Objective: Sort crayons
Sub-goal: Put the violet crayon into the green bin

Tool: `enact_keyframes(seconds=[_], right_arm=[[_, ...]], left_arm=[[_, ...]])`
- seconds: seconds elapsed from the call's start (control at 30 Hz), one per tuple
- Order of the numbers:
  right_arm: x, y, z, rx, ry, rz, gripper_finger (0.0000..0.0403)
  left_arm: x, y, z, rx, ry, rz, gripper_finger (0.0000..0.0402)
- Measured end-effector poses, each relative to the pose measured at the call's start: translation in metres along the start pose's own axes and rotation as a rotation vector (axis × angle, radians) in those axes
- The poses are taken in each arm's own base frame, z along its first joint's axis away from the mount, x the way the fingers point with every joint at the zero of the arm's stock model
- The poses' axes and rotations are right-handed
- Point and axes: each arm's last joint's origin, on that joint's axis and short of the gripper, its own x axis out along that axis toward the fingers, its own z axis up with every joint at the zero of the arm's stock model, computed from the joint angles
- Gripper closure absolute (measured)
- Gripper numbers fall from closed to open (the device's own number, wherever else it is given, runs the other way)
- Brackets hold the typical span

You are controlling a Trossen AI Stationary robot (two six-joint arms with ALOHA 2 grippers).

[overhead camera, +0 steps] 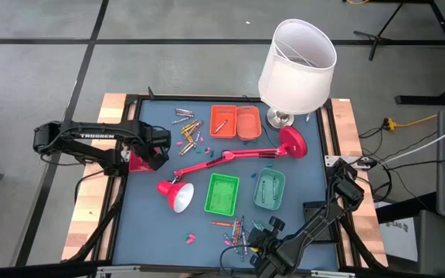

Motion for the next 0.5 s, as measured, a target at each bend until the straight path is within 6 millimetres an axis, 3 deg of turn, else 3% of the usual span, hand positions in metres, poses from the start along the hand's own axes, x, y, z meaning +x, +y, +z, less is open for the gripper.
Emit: enact_keyframes(seconds=[0.5], right_arm=[[0.0023, -0.0013, 0.0092, 0.023, -0.046, -0.004, 0.0384]], left_arm=[[0.0, 0.0, 0.0, 0.0, 0.0, 0.0, 0.0308]])
